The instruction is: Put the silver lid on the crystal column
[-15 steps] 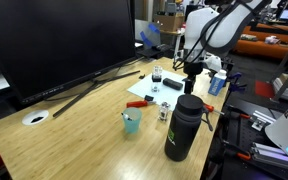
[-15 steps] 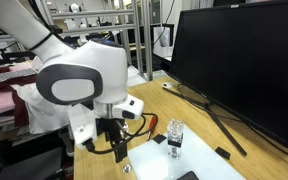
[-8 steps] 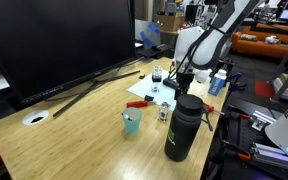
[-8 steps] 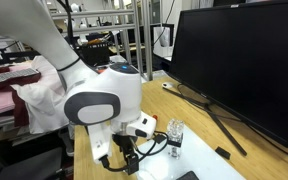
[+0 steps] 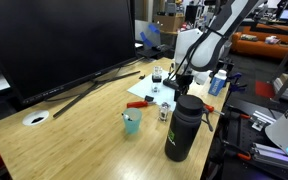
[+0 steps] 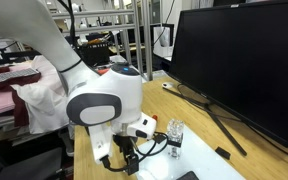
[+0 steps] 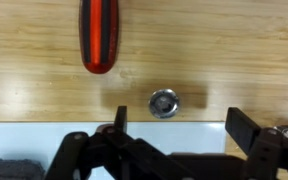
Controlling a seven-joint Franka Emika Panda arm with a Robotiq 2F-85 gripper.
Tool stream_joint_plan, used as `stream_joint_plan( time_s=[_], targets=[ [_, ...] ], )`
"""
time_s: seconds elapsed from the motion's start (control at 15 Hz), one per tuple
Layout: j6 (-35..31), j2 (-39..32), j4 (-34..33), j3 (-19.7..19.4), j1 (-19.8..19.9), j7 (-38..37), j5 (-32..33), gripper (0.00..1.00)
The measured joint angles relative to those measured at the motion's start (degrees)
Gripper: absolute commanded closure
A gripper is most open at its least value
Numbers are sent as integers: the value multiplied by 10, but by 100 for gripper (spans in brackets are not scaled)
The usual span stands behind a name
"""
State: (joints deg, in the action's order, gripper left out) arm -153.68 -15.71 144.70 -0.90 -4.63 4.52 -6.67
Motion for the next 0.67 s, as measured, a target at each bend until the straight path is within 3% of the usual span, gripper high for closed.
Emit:
stream_joint_plan(
  time_s=[0.67],
  targets=[
    [0,-2,0,3,6,-6,1,0]
  ],
)
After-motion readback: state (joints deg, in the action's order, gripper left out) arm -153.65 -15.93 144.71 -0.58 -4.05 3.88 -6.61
